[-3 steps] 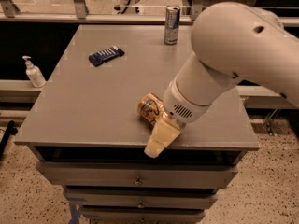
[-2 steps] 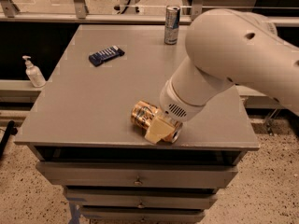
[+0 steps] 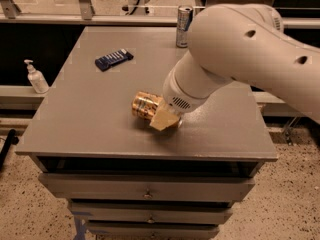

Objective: Move orange can near rxbar blueberry

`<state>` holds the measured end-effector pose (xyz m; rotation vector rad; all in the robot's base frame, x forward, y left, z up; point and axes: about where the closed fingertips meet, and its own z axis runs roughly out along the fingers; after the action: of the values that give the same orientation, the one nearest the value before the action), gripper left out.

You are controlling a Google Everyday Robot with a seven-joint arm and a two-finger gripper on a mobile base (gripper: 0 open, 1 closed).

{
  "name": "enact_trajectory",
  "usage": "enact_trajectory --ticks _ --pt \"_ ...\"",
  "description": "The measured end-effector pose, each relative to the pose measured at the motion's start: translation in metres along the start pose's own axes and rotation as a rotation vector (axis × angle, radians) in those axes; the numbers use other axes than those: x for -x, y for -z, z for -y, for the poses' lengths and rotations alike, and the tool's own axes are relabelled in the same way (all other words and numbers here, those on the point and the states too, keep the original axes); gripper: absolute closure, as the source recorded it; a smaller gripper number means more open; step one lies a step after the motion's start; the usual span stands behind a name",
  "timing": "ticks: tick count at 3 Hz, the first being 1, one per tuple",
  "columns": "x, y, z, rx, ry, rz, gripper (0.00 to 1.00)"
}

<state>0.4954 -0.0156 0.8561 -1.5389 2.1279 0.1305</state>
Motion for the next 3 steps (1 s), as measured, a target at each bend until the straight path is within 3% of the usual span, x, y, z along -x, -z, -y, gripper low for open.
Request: enact_trajectory --ticks 1,2,3 --pt "0.001 0.001 0.0 -0.003 0.005 0.001 1.0" --pt "0.001 0.001 0.0 -0.003 0.005 0.001 1.0" --pt "0.005 0.003 0.01 -0.039 0.008 0.011 1.0"
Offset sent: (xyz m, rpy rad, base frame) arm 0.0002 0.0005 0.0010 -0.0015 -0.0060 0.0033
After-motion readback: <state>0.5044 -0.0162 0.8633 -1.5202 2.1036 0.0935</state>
